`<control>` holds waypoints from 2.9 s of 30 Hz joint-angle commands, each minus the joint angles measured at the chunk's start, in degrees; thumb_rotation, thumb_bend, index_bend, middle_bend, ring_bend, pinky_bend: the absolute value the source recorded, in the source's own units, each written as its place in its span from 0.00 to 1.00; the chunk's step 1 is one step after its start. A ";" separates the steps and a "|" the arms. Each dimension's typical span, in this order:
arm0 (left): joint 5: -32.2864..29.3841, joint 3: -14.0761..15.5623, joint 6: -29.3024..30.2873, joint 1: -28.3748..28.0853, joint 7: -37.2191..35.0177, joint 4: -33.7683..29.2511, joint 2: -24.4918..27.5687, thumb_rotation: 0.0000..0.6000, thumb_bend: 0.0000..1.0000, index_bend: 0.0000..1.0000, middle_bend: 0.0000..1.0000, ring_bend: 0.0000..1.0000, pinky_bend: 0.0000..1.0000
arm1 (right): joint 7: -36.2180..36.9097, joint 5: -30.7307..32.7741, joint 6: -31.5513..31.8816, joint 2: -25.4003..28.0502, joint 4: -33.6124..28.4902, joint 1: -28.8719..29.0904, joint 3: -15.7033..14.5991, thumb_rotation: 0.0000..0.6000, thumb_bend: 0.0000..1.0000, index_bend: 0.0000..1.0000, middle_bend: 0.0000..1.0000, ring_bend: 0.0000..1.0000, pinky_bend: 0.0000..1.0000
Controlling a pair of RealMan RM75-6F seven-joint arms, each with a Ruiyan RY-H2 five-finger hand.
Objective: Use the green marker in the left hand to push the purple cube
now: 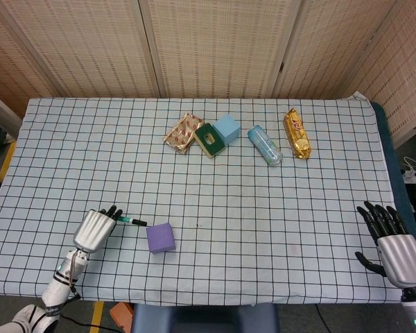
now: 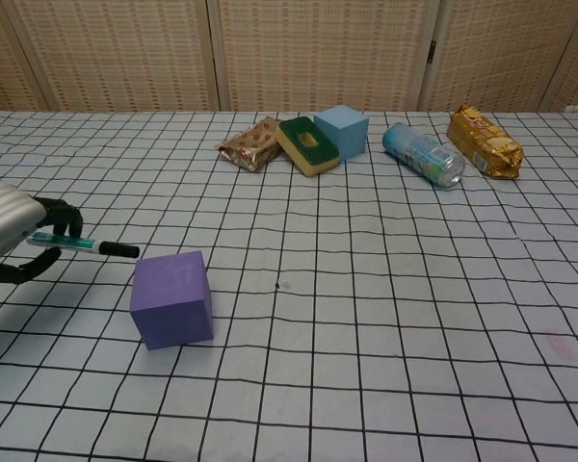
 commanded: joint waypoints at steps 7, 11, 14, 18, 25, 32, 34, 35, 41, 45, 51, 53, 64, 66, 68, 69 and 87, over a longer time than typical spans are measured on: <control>-2.03 3.15 2.58 8.17 5.97 -3.24 3.41 1.00 0.66 0.81 0.84 0.77 0.99 | -0.01 -0.77 -0.08 0.15 -0.25 0.03 -0.37 1.00 0.12 0.00 0.00 0.00 0.00; -2.53 2.63 2.82 9.21 8.57 -5.71 3.65 1.00 0.66 0.82 0.85 0.77 0.99 | 0.41 -1.51 -0.22 0.36 -0.41 0.17 -0.70 1.00 0.12 0.00 0.00 0.00 0.00; -3.27 1.90 1.89 9.16 8.88 -8.83 4.05 1.00 0.67 0.82 0.85 0.77 0.99 | 1.82 -2.52 -1.43 1.13 -0.92 0.55 -1.72 1.00 0.12 0.00 0.00 0.00 0.00; -5.59 -0.14 1.04 9.41 11.44 -13.97 3.92 1.00 0.67 0.82 0.86 0.77 0.99 | 3.04 -3.27 -1.47 2.13 -1.13 0.68 -2.16 1.00 0.12 0.00 0.00 0.00 0.00; -7.00 -1.42 0.74 9.85 17.62 -19.47 2.36 1.00 0.68 0.82 0.86 0.77 0.99 | 4.36 -3.56 -0.53 2.63 -0.90 0.38 -2.17 1.00 0.12 0.00 0.00 0.00 0.00; -7.03 -1.97 -1.39 8.63 21.74 -21.28 0.85 1.00 0.68 0.82 0.86 0.77 0.99 | 5.41 -4.12 1.06 3.08 -0.73 -0.24 -2.22 1.00 0.12 0.00 0.00 0.00 0.00; -7.04 -2.00 -1.52 8.57 21.93 -21.39 0.75 1.00 0.68 0.82 0.87 0.77 0.99 | 5.48 -4.11 1.16 3.09 -0.70 -0.28 -2.21 1.00 0.12 0.00 0.00 0.00 0.00; -7.04 -2.00 -1.52 8.57 21.93 -21.39 0.75 1.00 0.68 0.82 0.87 0.77 0.99 | 5.48 -4.11 1.16 3.09 -0.70 -0.28 -2.21 1.00 0.12 0.00 0.00 0.00 0.00; -6.64 -2.53 -3.26 7.17 22.65 -22.61 -1.02 1.00 0.68 0.82 0.87 0.77 0.99 | 5.94 -4.19 1.40 3.27 -0.60 -0.46 -2.28 1.00 0.12 0.00 0.00 0.00 0.00; -7.56 -3.69 -4.65 6.18 22.63 -23.37 -2.17 1.00 0.68 0.82 0.87 0.77 0.99 | 6.33 -4.14 1.08 3.31 -0.55 -0.18 -2.14 1.00 0.12 0.00 0.00 0.00 0.00; -7.45 -4.78 -6.13 4.26 23.86 -24.04 -4.64 1.00 0.68 0.82 0.87 0.77 0.99 | 6.62 -3.98 0.30 3.36 -0.52 0.26 -2.06 1.00 0.12 0.00 0.00 0.00 0.00; -7.48 -5.21 -6.78 3.49 24.47 -24.11 -5.39 1.00 0.68 0.82 0.87 0.77 0.99 | 6.67 -3.99 0.23 3.41 -0.55 0.28 -2.10 1.00 0.12 0.00 0.00 0.00 0.00; -7.72 -5.58 -9.82 0.39 28.32 -25.10 -8.82 1.00 0.68 0.81 0.87 0.77 0.99 | 8.10 -3.57 1.08 4.01 -0.29 -0.21 -1.98 1.00 0.12 0.00 0.00 0.00 0.00; -7.38 -5.19 -10.02 0.07 28.95 -25.44 -9.44 1.00 0.68 0.81 0.87 0.77 0.99 | 8.31 -3.62 1.15 4.10 -0.25 -0.26 -2.02 1.00 0.12 0.00 0.00 0.00 0.00; -7.07 -4.88 -10.22 -0.23 29.73 -25.80 -9.99 1.00 0.68 0.81 0.87 0.77 0.99 | 8.57 -3.79 1.32 4.20 -0.23 -0.33 -2.09 1.00 0.12 0.00 0.00 0.00 0.00; -6.89 -4.73 -10.39 -0.47 30.33 -26.07 -10.35 1.00 0.68 0.81 0.87 0.77 0.99 | 8.76 -3.94 1.50 4.29 -0.22 -0.40 -2.14 1.00 0.12 0.00 0.00 0.00 0.00; -6.21 -3.91 -12.18 -2.55 35.81 -26.26 -15.28 1.00 0.68 0.81 0.87 0.77 0.99 | 11.41 -6.19 4.02 5.24 0.52 -1.32 -2.84 1.00 0.12 0.00 0.00 0.00 0.00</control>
